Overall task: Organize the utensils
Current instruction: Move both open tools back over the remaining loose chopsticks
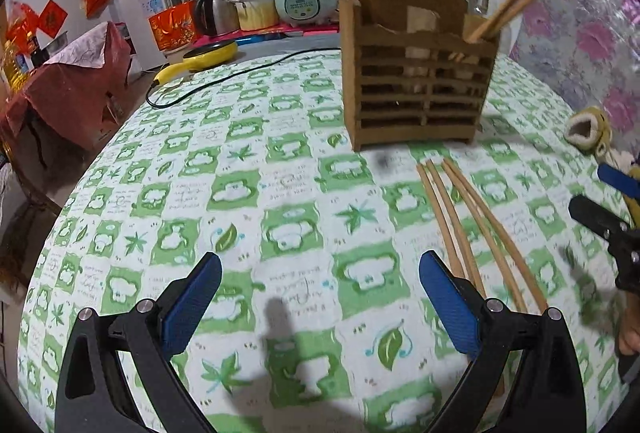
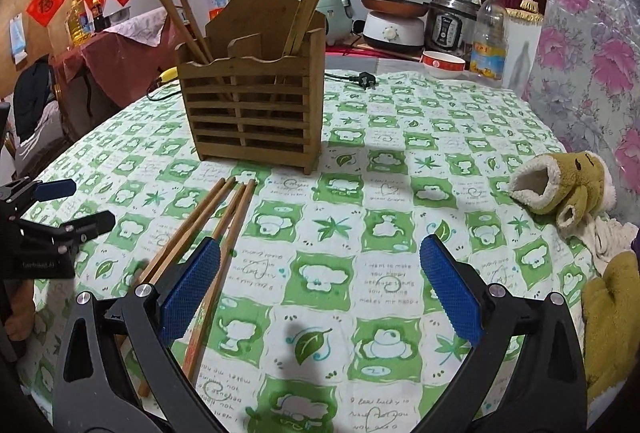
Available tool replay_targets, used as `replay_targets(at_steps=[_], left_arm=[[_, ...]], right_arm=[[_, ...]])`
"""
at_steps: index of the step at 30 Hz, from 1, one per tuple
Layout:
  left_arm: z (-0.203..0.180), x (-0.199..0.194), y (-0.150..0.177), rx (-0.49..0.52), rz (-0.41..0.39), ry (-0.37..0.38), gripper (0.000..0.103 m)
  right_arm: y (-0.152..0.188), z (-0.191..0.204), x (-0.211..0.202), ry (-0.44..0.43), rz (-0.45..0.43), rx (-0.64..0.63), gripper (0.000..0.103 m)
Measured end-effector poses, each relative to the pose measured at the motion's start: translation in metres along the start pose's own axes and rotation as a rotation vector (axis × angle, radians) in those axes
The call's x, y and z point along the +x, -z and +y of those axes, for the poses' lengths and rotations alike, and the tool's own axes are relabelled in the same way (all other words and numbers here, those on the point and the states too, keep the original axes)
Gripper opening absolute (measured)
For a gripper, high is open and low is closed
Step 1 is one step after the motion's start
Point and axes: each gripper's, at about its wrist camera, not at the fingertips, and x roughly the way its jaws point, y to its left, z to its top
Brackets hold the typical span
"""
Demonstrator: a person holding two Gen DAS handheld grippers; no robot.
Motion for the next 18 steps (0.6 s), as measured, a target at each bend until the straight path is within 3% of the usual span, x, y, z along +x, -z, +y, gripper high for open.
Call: replay_targets(at_steps=[18], left_arm=[[0.002,-0.006,0.011,-0.005,-0.013,-0.092,0.097]], right_arm=[[0.017,-0.005,-0.012,-0.021,0.023,0.047,0.097]])
